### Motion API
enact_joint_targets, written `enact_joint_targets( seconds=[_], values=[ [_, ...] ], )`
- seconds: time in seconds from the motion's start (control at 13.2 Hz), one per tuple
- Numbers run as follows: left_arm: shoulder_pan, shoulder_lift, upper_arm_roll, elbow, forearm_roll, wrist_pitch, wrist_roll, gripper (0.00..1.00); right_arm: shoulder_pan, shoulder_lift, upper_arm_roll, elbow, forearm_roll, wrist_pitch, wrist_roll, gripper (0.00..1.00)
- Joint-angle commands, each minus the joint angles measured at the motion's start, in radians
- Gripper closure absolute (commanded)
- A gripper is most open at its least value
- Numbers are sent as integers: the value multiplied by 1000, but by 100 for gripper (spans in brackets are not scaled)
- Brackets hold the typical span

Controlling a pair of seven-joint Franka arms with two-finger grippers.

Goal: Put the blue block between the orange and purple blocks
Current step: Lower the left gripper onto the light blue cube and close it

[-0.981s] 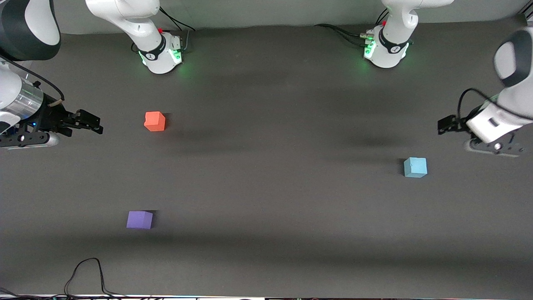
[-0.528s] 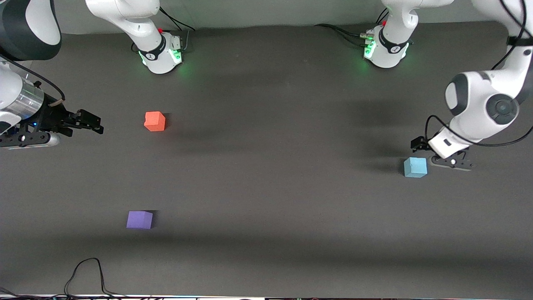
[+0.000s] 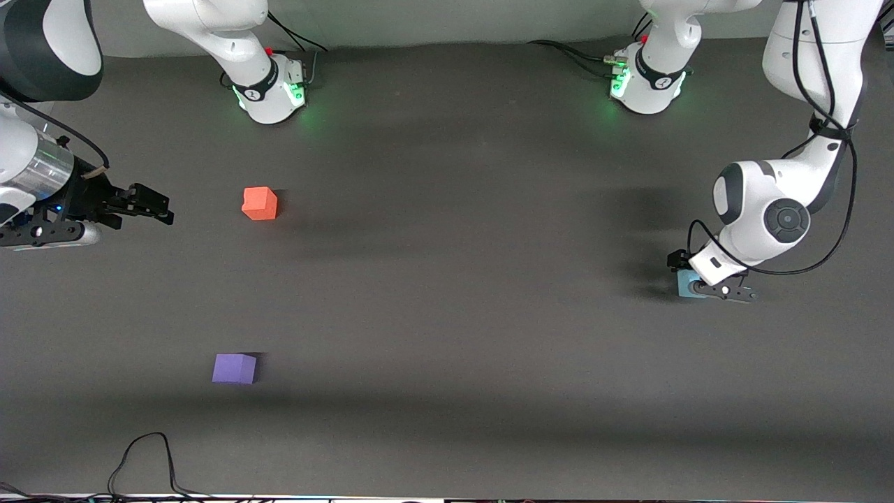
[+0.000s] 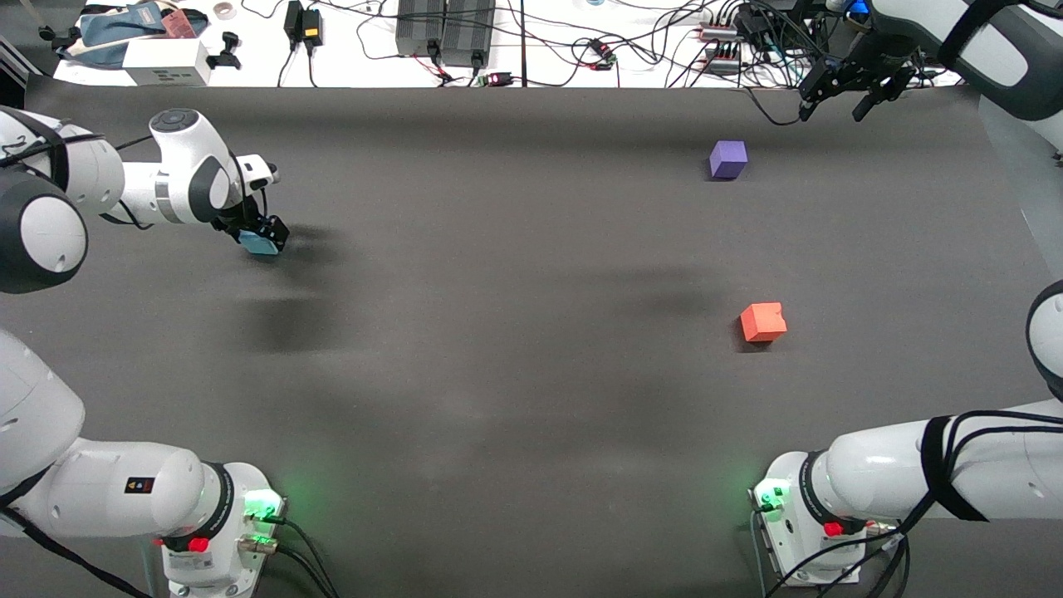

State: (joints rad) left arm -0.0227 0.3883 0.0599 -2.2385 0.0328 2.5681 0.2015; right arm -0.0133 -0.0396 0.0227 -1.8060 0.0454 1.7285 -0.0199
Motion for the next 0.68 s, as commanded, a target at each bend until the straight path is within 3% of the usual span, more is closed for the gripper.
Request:
enact_joint_targets(
  seconds=[0.0, 0.08, 0.38, 0.6],
  values=[
    [1, 1, -2, 26, 10, -12, -3, 72, 3, 0, -3, 5, 1, 5, -8, 0],
    [1, 1, 0, 36, 9, -20, -7, 79, 1, 0, -3, 5, 1, 5, -11, 0],
    [3, -12, 0, 68, 9, -55, 3, 79, 1, 1, -3, 5, 1, 5, -12, 0],
    [-11, -55, -3, 253, 9, -402, -34, 79, -1, 1, -4, 5, 1, 5, -12, 0]
  ],
)
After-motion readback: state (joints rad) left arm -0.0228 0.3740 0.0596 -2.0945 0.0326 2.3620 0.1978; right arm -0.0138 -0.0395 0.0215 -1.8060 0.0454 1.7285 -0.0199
